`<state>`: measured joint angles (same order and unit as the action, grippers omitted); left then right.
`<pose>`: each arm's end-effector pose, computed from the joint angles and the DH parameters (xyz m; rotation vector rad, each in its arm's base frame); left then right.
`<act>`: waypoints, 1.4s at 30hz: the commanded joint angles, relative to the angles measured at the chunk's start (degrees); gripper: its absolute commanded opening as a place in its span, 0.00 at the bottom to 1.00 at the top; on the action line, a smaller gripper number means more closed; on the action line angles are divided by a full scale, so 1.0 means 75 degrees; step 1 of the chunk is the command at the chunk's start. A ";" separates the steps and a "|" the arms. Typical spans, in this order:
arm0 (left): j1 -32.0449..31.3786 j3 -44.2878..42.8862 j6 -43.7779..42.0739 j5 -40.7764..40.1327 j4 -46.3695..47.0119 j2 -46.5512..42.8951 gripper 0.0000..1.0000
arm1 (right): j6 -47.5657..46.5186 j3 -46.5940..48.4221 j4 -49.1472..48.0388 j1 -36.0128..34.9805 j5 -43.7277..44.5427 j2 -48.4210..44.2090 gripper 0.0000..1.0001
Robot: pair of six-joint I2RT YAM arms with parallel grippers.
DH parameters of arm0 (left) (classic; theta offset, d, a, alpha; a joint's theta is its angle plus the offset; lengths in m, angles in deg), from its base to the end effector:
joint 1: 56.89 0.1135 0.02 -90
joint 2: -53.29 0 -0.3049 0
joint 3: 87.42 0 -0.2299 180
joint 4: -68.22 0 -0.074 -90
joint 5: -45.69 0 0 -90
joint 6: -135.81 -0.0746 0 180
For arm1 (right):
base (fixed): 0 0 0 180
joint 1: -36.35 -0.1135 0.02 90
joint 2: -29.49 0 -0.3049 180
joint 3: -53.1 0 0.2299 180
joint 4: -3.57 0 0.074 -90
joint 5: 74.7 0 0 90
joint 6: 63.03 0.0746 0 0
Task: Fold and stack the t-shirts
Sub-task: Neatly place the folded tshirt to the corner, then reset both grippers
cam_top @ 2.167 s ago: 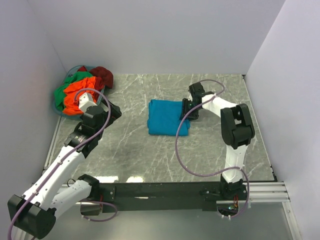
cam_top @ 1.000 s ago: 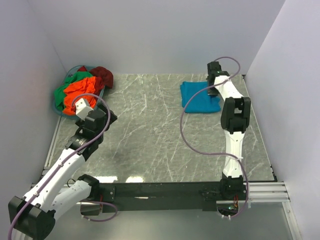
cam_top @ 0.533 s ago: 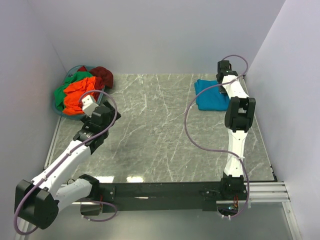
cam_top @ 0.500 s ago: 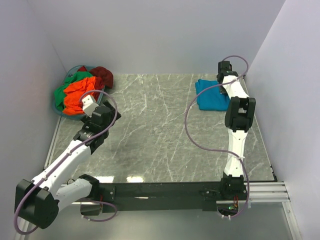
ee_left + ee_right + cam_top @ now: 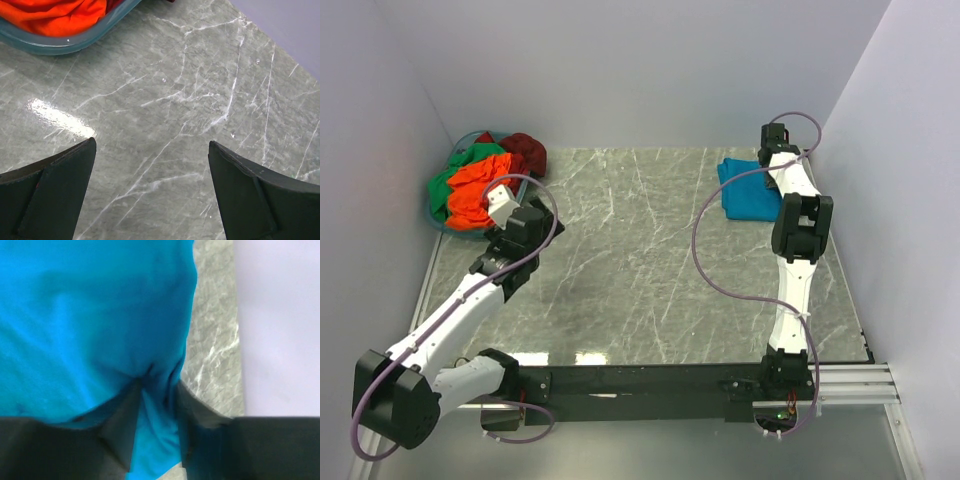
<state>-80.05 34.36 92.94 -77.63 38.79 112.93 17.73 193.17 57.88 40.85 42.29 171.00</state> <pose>0.2117 -0.0460 0.3010 -0.7434 1.8754 -0.1631 0.5631 -0.0783 0.1814 0.0820 2.5258 -0.6934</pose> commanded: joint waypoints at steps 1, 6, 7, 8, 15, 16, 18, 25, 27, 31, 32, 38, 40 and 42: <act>0.0006 -0.0605 -0.0121 -0.0010 -0.0154 0.0146 0.99 | 0.0246 0.0204 -0.0267 0.0022 0.0374 -0.0130 0.44; 0.0006 -0.0536 -0.0097 0.0013 -0.0097 0.0006 0.99 | 0.0457 -0.0228 -0.0571 0.0022 0.0643 -0.0668 0.66; 0.0017 -0.0501 -0.0074 -0.0068 -0.0097 -0.0053 0.99 | 0.0516 -0.0276 -0.0606 0.0022 0.0691 -0.0762 0.69; 0.0017 -0.0489 -0.0050 -0.0115 -0.0097 -0.0192 1.00 | 0.0574 -0.0300 -0.0595 0.0022 0.0726 -0.0949 0.73; 0.0017 -0.0325 -0.0003 -0.0104 -0.0037 -0.0674 0.99 | 0.1149 -0.0370 -0.0337 -0.0025 0.0340 -0.1875 0.87; 0.0017 -0.0383 0.0020 -0.0116 -0.0096 -0.0697 0.99 | 0.1219 -0.0451 -0.0337 -0.0071 0.0317 -0.1992 0.88; 0.0006 -0.0407 0.0044 -0.0081 -0.0190 -0.0791 1.00 | 0.1220 -0.0732 -0.0384 -0.0153 0.0247 -0.2390 0.88; 0.0006 -0.0313 0.0149 0.0142 -0.0389 -0.1295 0.99 | 0.1992 -0.1962 -0.0559 -0.0868 0.0025 -0.3726 0.90; 0.0006 -0.0267 0.0184 0.0154 -0.0471 -0.1529 0.99 | 0.2215 -0.2557 -0.0676 -0.1114 -0.0129 -0.4265 0.90; 0.0017 -0.0056 0.0324 0.0247 -0.0495 -0.1939 0.99 | 0.2741 -0.3942 -0.0899 -0.1746 0.0233 -0.5249 0.91; 0.0006 -0.0055 0.0360 0.0236 -0.0541 -0.2033 0.99 | 0.2905 -0.4235 -0.0969 -0.1852 0.0246 -0.5692 0.91; 0.0006 -0.0137 0.0488 0.0305 -0.0975 -0.2174 0.99 | 0.3751 -0.6894 -0.1811 -0.2204 -0.1346 -0.7976 0.92; 0.0006 -0.0207 0.0524 0.0365 -0.1196 -0.2186 0.99 | 0.3797 -0.7832 -0.1989 -0.2367 -0.1430 -0.8553 0.92; -0.0006 -0.0231 0.0641 0.0365 -0.1315 -0.2209 0.99 | 0.4053 -0.8511 -0.1966 -0.2392 -0.1547 -0.9292 0.92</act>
<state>-80.05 33.57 96.27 -75.83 30.86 97.12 43.98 133.55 47.76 23.78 33.44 108.03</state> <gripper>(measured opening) 0.995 0.921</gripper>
